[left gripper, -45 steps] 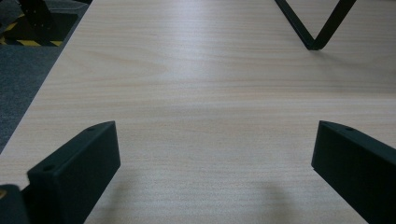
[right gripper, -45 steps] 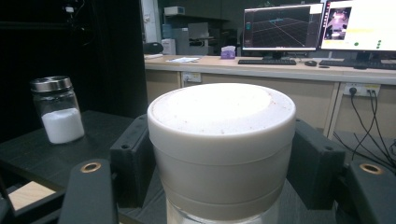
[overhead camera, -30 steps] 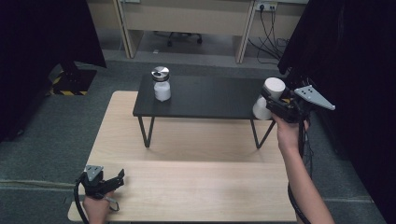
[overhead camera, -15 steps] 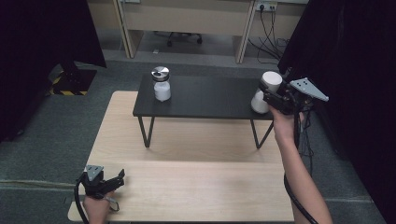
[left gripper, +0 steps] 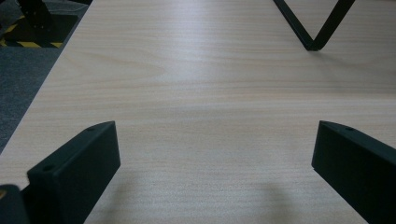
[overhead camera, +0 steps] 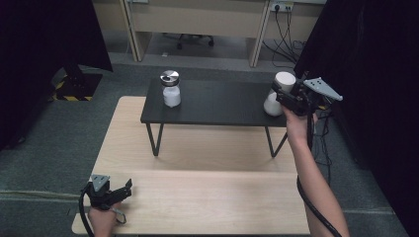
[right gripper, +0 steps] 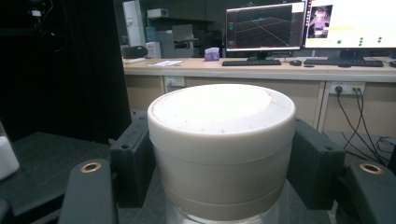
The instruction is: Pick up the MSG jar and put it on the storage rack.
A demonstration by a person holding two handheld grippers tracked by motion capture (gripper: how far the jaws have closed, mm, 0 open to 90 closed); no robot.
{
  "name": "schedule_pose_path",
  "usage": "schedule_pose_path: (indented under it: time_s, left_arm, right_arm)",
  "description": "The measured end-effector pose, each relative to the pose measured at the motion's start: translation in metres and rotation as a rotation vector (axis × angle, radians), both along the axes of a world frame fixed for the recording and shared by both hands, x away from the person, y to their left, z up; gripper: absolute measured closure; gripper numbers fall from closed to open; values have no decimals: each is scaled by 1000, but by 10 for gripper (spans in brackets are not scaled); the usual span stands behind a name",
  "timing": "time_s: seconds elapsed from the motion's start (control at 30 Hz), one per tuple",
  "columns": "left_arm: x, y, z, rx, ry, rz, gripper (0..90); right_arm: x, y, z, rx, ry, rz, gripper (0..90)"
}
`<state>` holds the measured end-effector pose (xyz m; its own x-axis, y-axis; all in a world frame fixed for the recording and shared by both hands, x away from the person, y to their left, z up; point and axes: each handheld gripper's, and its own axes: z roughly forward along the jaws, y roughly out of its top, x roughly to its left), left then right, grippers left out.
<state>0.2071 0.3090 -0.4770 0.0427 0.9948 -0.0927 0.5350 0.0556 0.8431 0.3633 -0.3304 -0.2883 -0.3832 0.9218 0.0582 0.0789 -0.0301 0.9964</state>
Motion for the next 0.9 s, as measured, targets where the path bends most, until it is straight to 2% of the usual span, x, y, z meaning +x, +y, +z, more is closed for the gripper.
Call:
schedule_pose_path:
  time_s: [0.3, 0.9]
  left_arm:
    - [0, 0, 0, 1, 0, 0, 1]
    - [0, -1, 0, 2, 2, 2, 1]
  right_arm:
    - [7, 2, -1, -4, 3, 4, 334]
    - [10, -1, -1, -9, 3, 13, 335]
